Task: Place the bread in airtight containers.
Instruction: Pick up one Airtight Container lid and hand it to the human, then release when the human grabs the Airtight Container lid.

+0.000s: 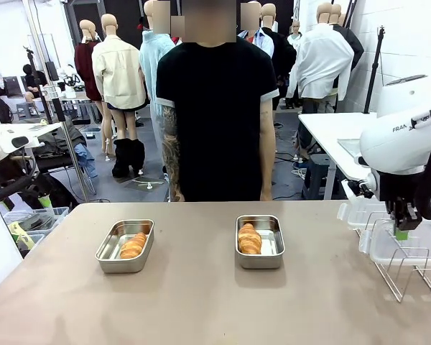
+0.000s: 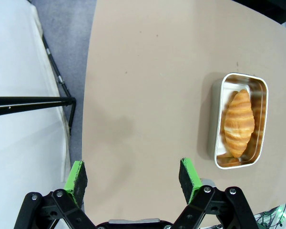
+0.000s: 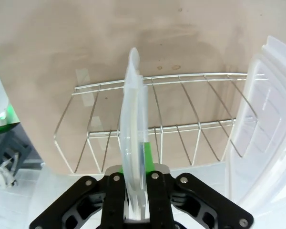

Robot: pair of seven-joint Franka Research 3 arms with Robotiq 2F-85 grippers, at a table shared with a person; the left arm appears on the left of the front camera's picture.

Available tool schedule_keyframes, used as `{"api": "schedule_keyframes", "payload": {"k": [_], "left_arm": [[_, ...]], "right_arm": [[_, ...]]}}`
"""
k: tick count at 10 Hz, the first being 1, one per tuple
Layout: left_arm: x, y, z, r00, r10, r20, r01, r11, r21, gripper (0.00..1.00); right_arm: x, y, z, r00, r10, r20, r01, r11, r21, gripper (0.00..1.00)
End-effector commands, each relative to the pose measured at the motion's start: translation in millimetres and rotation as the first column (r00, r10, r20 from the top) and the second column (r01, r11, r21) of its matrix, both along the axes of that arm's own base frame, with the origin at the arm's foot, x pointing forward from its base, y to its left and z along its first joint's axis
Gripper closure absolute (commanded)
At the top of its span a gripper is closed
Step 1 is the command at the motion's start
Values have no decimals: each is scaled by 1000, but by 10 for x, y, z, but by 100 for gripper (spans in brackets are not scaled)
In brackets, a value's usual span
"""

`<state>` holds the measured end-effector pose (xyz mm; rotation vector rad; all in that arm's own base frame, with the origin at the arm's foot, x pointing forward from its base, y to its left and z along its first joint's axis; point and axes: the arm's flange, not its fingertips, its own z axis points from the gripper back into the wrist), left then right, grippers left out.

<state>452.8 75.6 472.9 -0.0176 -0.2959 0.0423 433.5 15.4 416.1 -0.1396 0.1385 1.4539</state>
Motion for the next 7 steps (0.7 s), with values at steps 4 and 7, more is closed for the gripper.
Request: {"api": "schedule_keyframes", "payload": {"k": [4,7], "left_arm": [[-4,15,2,1000,8,-1,-8,1000,2,0],[-4,15,2,1000,8,-1,-8,1000,2,0]], "right_arm": [[57,31,41,1000,10,3,-10,1000,-27,100],[24,76,80,1000,15,4,-15,999,-35,100]]}}
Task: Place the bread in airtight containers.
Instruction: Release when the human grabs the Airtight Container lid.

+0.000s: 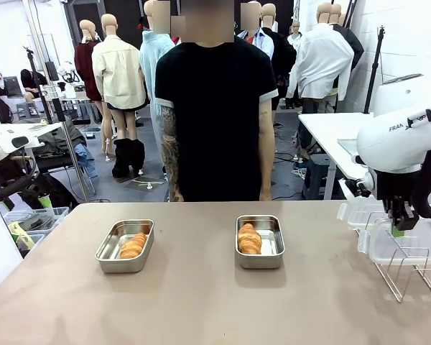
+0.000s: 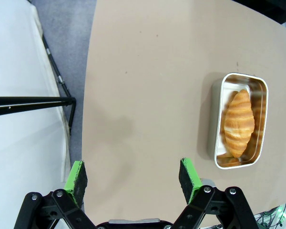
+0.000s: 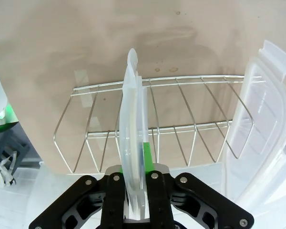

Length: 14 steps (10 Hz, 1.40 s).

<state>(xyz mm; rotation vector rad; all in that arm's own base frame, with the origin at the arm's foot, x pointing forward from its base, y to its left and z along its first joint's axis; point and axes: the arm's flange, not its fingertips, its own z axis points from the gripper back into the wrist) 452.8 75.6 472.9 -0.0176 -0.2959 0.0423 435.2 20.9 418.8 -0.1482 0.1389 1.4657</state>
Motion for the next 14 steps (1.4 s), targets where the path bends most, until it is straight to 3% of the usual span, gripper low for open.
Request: {"api": "schedule_keyframes", "payload": {"k": [1,4,7,10,12,13,14], "left_arm": [[-4,15,2,1000,8,-1,-8,1000,2,0],[-4,15,2,1000,8,-1,-8,1000,2,0],[-4,15,2,1000,8,-1,-8,1000,2,0],[-4,15,2,1000,8,-1,-8,1000,2,0],[-4,15,2,1000,8,-1,-8,1000,2,0],[-4,15,2,1000,8,-1,-8,1000,2,0],[-4,15,2,1000,8,-1,-8,1000,2,0]], "right_arm": [[-40,47,122,1000,13,14,-12,1000,-27,100],[-453,239,652,986,105,130,-97,993,-67,100],[-677,576,1310,929,219,297,-188,974,-128,100],[-586,1131,1690,821,411,397,-379,912,-160,100],[-262,1506,1932,696,473,541,-449,874,-185,100],[-45,1682,2009,634,541,553,-525,826,-207,100],[149,1865,2034,619,537,572,-543,820,-182,100]]}}
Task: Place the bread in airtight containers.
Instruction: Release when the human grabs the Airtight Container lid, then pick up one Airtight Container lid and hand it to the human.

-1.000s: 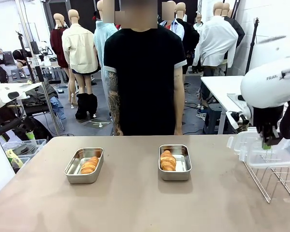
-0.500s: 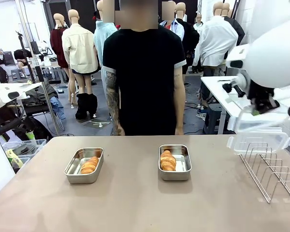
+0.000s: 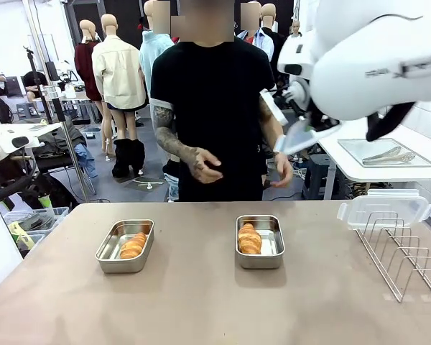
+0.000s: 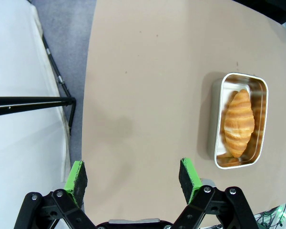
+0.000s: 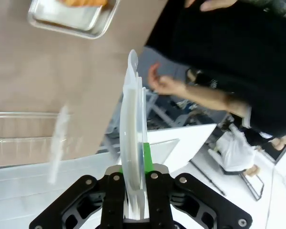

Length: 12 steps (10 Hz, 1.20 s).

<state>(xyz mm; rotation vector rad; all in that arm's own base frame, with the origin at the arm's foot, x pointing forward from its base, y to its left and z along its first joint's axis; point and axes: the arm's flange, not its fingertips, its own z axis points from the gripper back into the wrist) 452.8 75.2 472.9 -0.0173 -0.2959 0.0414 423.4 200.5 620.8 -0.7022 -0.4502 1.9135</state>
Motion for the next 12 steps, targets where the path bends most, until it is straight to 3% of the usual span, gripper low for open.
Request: {"api": "schedule_keyframes", "payload": {"k": [1,2,5,11,12], "left_arm": [[-4,19,2,1000,9,0,-9,1000,2,0],[-4,19,2,1000,9,0,-9,1000,2,0],[-4,19,2,1000,9,0,-9,1000,2,0],[-4,19,2,1000,9,0,-9,1000,2,0],[-4,19,2,1000,9,0,-9,1000,2,0]], "right_arm": [[463,216,14,999,37,23,-37,999,40,100],[686,305,13,1000,6,31,-8,998,64,100],[963,403,1,1000,-21,16,20,995,100,100],[1090,424,-13,999,-17,-29,20,996,90,100],[1069,424,-7,999,-19,-33,22,996,89,85]]}}
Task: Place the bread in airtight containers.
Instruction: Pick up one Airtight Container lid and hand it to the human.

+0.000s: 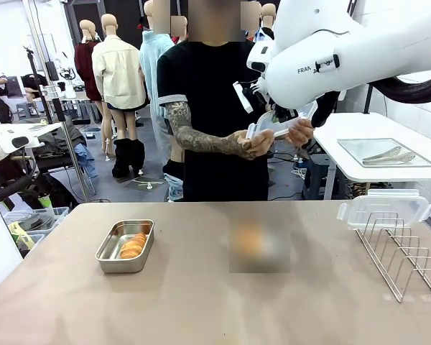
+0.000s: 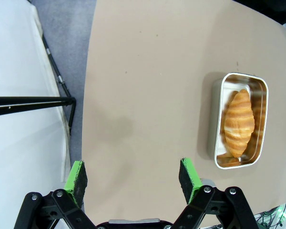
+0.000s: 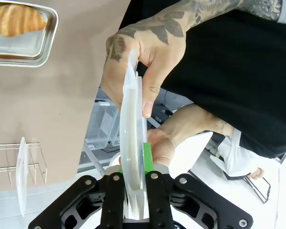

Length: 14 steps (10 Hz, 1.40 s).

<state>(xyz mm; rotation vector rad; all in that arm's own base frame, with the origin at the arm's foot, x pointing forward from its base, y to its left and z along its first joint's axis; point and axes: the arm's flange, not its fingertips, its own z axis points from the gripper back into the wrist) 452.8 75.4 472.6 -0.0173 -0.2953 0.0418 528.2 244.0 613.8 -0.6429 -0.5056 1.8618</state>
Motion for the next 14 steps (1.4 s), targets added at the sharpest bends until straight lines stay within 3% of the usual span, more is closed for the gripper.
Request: {"api": "schedule_keyframes", "payload": {"k": [1,4,5,9,12,14], "left_arm": [[-4,18,5,1000,9,0,-9,1000,2,0],[-4,18,5,1000,9,0,-9,1000,2,0],[-4,18,5,1000,9,0,-9,1000,2,0],[-4,18,5,1000,9,0,-9,1000,2,0],[-4,18,5,1000,9,0,-9,1000,2,0],[-4,18,5,1000,9,0,-9,1000,2,0]], "right_arm": [[-7,-17,77,1000,10,-24,-10,1000,11,66],[-187,-101,186,997,19,-77,-19,1000,9,7],[-298,-176,242,991,22,-131,-19,1000,18,0],[-899,-719,424,941,-98,-324,95,995,-25,0],[-1022,-1134,309,858,-154,-491,142,988,-64,0],[-972,-1502,160,820,-184,-542,200,979,-29,0]]}}
